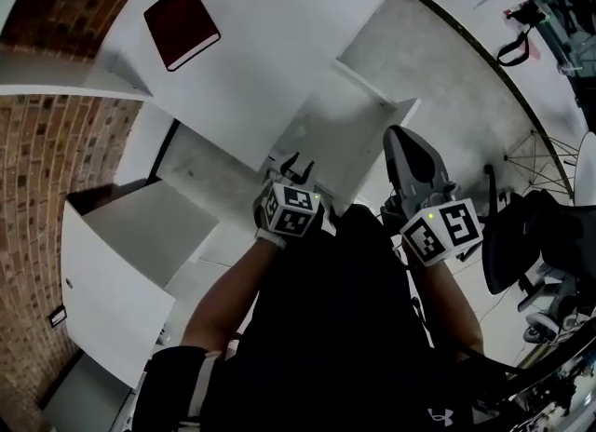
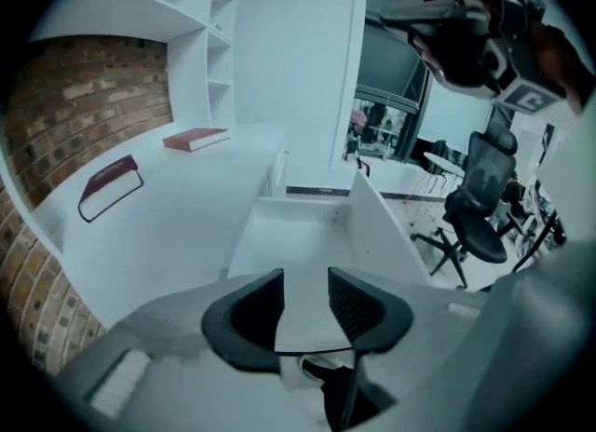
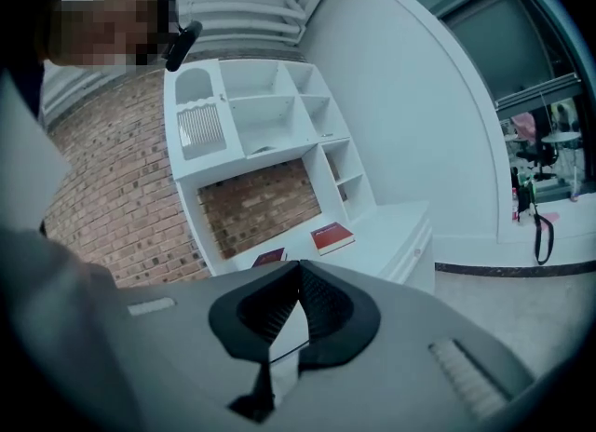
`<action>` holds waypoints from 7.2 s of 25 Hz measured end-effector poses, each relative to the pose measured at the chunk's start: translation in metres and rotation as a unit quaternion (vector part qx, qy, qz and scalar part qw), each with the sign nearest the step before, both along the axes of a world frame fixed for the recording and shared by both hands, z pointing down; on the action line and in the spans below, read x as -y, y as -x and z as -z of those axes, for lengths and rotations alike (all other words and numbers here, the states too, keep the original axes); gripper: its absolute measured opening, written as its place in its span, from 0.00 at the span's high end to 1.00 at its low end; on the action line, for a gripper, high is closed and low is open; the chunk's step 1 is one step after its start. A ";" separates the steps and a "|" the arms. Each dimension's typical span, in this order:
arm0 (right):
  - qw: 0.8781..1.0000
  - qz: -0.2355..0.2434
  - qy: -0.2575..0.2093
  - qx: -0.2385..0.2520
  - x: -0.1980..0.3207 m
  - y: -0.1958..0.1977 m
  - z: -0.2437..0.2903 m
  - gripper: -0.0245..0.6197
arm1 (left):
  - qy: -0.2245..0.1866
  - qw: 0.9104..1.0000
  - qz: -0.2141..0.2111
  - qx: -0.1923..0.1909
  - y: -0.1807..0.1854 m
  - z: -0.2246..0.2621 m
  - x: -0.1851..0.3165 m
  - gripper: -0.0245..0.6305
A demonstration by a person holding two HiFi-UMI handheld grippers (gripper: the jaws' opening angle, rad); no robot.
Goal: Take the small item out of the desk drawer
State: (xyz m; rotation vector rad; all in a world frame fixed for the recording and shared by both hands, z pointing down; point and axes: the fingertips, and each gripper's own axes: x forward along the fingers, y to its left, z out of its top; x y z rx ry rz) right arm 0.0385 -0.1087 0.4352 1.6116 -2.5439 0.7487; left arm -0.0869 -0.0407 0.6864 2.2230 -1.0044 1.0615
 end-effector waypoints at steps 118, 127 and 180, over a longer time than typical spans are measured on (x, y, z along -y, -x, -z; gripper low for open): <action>0.982 -0.021 -0.184 0.026 0.016 -0.063 0.164 0.96 | -0.340 0.917 0.055 -0.203 -0.047 0.399 0.094 0.75; 0.974 -0.023 -0.224 0.014 0.016 -0.061 0.196 0.96 | -0.359 0.902 0.054 -0.234 -0.047 0.428 0.097 0.75; 0.976 -0.025 -0.215 -0.020 0.032 -0.060 0.185 0.96 | -0.291 0.876 0.102 -0.369 -0.003 0.415 0.129 0.75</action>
